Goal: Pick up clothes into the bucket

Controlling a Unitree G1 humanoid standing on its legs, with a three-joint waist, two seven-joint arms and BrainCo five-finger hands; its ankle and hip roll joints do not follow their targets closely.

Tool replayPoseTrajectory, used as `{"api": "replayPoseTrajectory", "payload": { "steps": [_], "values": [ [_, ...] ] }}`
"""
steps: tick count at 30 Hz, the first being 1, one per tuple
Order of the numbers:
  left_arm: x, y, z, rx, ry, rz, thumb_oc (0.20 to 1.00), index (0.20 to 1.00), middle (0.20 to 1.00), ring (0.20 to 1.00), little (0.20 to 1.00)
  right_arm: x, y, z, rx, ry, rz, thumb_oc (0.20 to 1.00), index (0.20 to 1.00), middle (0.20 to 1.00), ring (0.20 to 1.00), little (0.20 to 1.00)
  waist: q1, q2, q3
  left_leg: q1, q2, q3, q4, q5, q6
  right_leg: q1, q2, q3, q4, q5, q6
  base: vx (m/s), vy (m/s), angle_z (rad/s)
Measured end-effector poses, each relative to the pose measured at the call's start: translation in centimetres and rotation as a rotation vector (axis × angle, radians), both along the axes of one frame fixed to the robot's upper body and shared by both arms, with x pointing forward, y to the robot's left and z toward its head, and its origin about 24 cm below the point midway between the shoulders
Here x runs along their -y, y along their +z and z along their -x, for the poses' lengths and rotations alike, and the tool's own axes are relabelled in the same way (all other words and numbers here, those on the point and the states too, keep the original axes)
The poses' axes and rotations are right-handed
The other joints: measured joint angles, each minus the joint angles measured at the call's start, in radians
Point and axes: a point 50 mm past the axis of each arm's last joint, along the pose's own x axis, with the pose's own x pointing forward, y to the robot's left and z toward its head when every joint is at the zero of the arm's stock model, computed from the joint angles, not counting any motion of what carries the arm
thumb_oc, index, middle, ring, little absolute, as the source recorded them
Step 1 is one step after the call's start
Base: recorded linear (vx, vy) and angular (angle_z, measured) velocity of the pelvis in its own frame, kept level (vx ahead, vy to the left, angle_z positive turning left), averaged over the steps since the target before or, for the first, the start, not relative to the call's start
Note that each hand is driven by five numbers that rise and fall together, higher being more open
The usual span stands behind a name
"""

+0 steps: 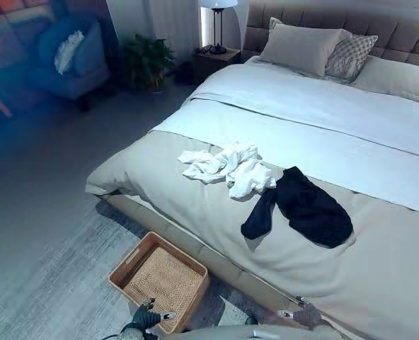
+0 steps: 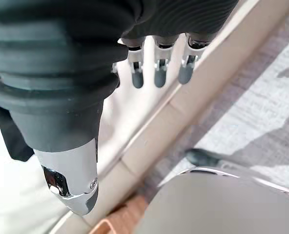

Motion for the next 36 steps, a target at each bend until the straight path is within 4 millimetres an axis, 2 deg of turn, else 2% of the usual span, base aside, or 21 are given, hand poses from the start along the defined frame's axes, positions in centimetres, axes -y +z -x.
{"api": "replayPoseTrajectory", "payload": {
  "steps": [4,15,16,19,20,21,22,23,25,28,29,31,33,34,36],
  "values": [
    [0.1,0.0,0.0,-0.004,-0.017,0.0,1.0,1.0,1.0,1.0,1.0,0.0,-0.1,0.3,-0.01,-0.002,0.0,1.0,1.0,1.0,1.0,1.0,0.0,0.001,-0.019,0.0,0.0,0.001,0.0,0.0,0.0,0.0,0.0,0.002,0.0,-0.001,-0.001,0.0,0.051,-0.02],
    [0.1,-0.1,0.2,-0.01,-0.014,-0.003,1.0,1.0,1.0,1.0,1.0,-0.1,0.0,0.1,0.002,-0.001,0.0,1.0,1.0,1.0,1.0,1.0,0.001,0.0,-0.02,-0.001,0.0,0.002,-0.001,-0.001,0.0,-0.003,0.0,0.006,0.0,0.0,-0.001,0.0,0.0,0.0],
    [0.1,-0.1,0.2,-0.011,-0.013,-0.004,1.0,1.0,1.0,1.0,1.0,-0.1,0.1,-0.2,0.014,0.0,-0.001,1.0,1.0,1.0,1.0,1.0,0.0,0.0,-0.02,-0.001,0.0,0.003,-0.001,-0.001,0.0,-0.004,0.0,0.007,0.0,0.0,-0.001,0.0,0.0,0.0],
    [0.0,-0.1,0.3,-0.008,-0.007,-0.011,1.0,1.0,1.0,1.0,1.0,-0.6,1.5,-2.8,0.157,0.031,-0.007,1.0,1.0,1.0,1.0,1.0,-0.001,0.001,-0.019,-0.004,0.0,0.003,-0.002,-0.001,0.0,-0.008,0.001,0.009,0.0,0.001,0.001,0.0,-0.005,-0.04],
    [0.0,0.0,0.2,0.001,-0.005,-0.015,1.0,1.0,1.0,1.0,1.0,-0.7,3.3,-5.2,0.299,0.072,-0.007,1.0,1.0,1.0,1.0,1.0,-0.003,0.003,-0.017,-0.004,-0.001,0.004,-0.003,-0.001,0.0,-0.01,0.0,0.01,-0.001,0.002,0.002,0.0,0.0,0.0],
    [0.0,0.0,0.2,0.006,-0.004,-0.017,1.0,1.0,1.0,1.0,1.0,-0.6,4.2,-6.2,0.362,0.091,0.004,1.0,1.0,1.0,1.0,1.0,-0.002,0.003,-0.017,-0.004,-0.001,0.004,-0.003,0.0,0.0,-0.01,0.0,0.011,-0.001,0.002,0.003,0.0,0.0,0.0],
    [0.1,0.1,0.1,0.015,-0.003,-0.017,1.0,1.0,1.0,1.0,1.0,-0.1,6.2,-8.2,0.474,0.143,0.047,1.0,1.0,1.0,1.0,1.0,0.0,0.003,-0.016,-0.005,-0.003,0.004,-0.003,-0.001,0.0,-0.01,-0.001,0.011,-0.001,0.002,0.003,0.0,0.0,0.0],
    [0.1,0.1,0.1,0.018,-0.003,-0.018,1.0,1.0,1.0,1.0,1.0,0.2,7.0,-9.0,0.517,0.16,0.065,1.0,1.0,1.0,1.0,1.0,-0.001,0.004,-0.015,-0.006,-0.003,0.004,-0.003,-0.001,0.0,-0.012,-0.002,0.011,-0.001,0.002,0.003,0.0,0.0,0.0],
    [0.1,0.2,-0.1,0.029,-0.002,-0.022,1.0,1.0,1.0,1.0,1.0,1.7,9.9,-11.8,0.656,0.169,0.149,1.0,1.0,1.0,1.0,1.0,0.001,0.004,-0.014,-0.021,-0.004,0.003,-0.003,0.0,0.001,-0.026,-0.002,0.011,-0.001,0.003,0.004,0.0,0.0,0.0],
    [0.2,0.2,-0.2,0.035,-0.003,-0.023,1.0,1.0,1.0,1.0,1.0,2.9,12.4,-13.9,0.759,0.164,0.215,1.0,1.0,1.0,1.0,1.0,0.002,0.011,-0.001,-0.039,-0.004,0.003,-0.001,0.003,0.001,-0.039,-0.003,0.01,-0.001,0.009,0.013,0.0,0.0,0.0],
    [0.4,0.5,-0.9,0.067,-0.01,-0.014,1.0,1.0,1.0,1.0,1.0,3.8,14.8,-15.4,0.854,0.162,0.271,1.0,1.0,1.0,1.0,1.0,0.001,0.022,0.032,-0.045,-0.007,0.003,0.004,0.005,-0.002,-0.045,-0.005,0.01,-0.001,0.012,0.017,0.0,0.0,0.0],
    [0.6,0.6,-1.1,0.083,-0.012,-0.009,1.0,1.0,1.0,1.0,1.0,4.6,16.2,-16.2,0.907,0.136,0.308,1.0,1.0,1.0,1.0,1.0,0.001,0.029,0.042,-0.061,-0.009,0.002,0.006,0.008,0.001,-0.058,-0.007,0.01,0.0,0.016,0.016,-0.03,0.003,0.0],
    [1.0,0.8,-2.0,0.111,-0.042,-0.009,1.0,1.0,1.0,1.0,1.0,5.9,18.7,-18.0,0.992,0.088,0.388,1.0,1.0,1.0,1.0,1.0,-0.001,0.046,0.073,-0.099,-0.015,-0.001,0.025,0.012,0.007,-0.087,-0.012,0.009,0.003,0.027,0.011,-0.1,0.018,0.0],
    [1.1,0.9,-2.1,0.119,-0.045,-0.007,1.0,1.0,1.0,1.0,1.0,6.2,19.2,-18.2,1.003,0.082,0.414,1.0,1.0,1.0,1.0,1.0,0.003,0.05,0.077,-0.111,-0.018,-0.001,0.031,0.012,0.007,-0.097,-0.014,0.008,0.004,0.03,0.013,-0.1,0.029,0.0],
    [1.6,1.2,-3.2,0.161,-0.067,-0.007,1.0,1.0,1.0,1.0,1.0,7.4,21.5,-19.8,1.06,0.064,0.518,1.0,1.0,1.0,1.0,1.0,-0.001,0.069,0.118,-0.147,-0.024,-0.002,0.042,0.015,0.01,-0.129,-0.021,0.008,0.01,0.038,0.014,-0.11,0.031,-0.01]
  ]
}}
